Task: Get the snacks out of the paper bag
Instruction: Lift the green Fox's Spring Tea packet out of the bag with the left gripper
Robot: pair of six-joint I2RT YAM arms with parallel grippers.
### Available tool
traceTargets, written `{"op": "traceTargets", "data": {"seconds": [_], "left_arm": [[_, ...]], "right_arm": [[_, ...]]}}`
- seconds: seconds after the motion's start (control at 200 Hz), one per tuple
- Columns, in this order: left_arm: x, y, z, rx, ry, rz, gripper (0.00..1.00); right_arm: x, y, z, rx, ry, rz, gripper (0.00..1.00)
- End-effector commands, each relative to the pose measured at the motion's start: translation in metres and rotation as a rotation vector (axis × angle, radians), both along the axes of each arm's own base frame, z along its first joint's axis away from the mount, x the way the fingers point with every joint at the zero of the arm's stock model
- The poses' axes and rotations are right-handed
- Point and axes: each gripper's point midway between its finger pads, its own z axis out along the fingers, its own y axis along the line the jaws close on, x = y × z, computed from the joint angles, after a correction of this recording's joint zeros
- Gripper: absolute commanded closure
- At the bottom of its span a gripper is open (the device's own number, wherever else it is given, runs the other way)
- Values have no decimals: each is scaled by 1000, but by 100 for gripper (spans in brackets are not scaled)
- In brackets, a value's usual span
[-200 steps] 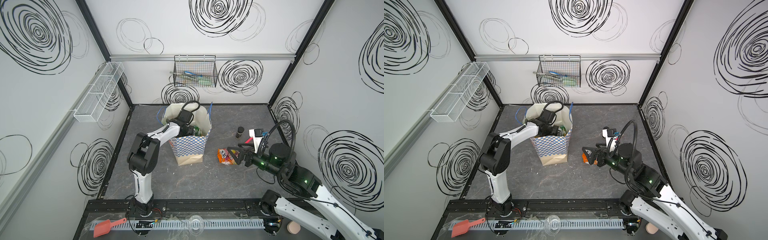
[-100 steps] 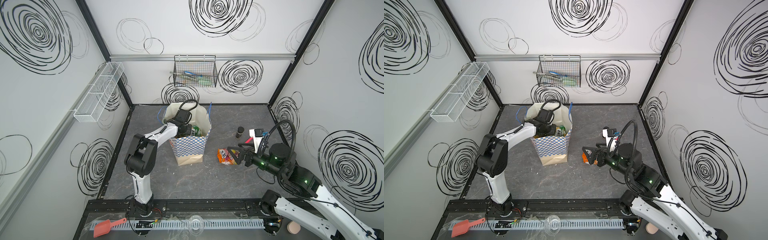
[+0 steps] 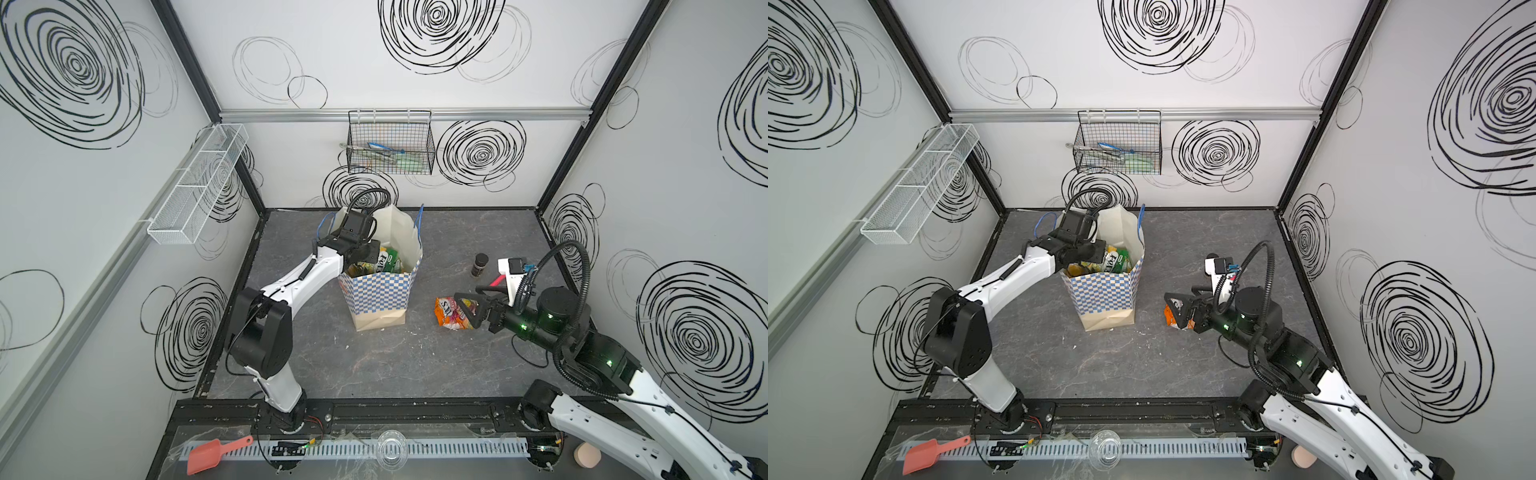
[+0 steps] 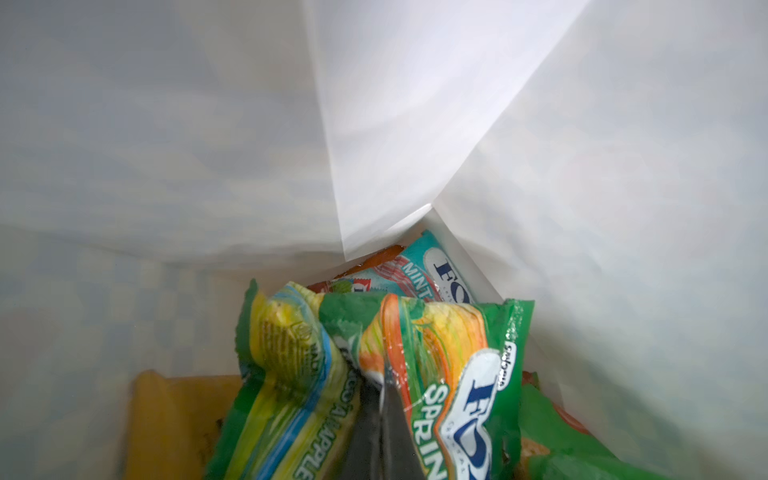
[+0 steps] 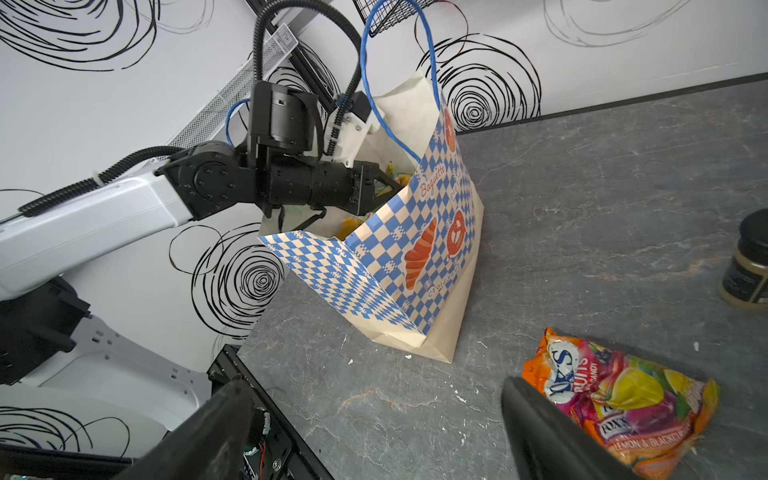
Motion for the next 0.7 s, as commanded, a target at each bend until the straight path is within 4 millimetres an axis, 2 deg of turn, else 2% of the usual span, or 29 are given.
{"op": "traceTargets", "data": {"seconds": [0.0,0.475,0.695], "left_arm": [[-1,-1,40,-20,-82,-23,100],[-16,4,126,-60,-250,-21,100],[-18,1,127,-68,-240,-25,100]], "right_arm": [[3,1,6,37,-15,-16,3],[5,3,3,40,-9,-16,3],[5,5,2,47,-8,-15,3]]}}
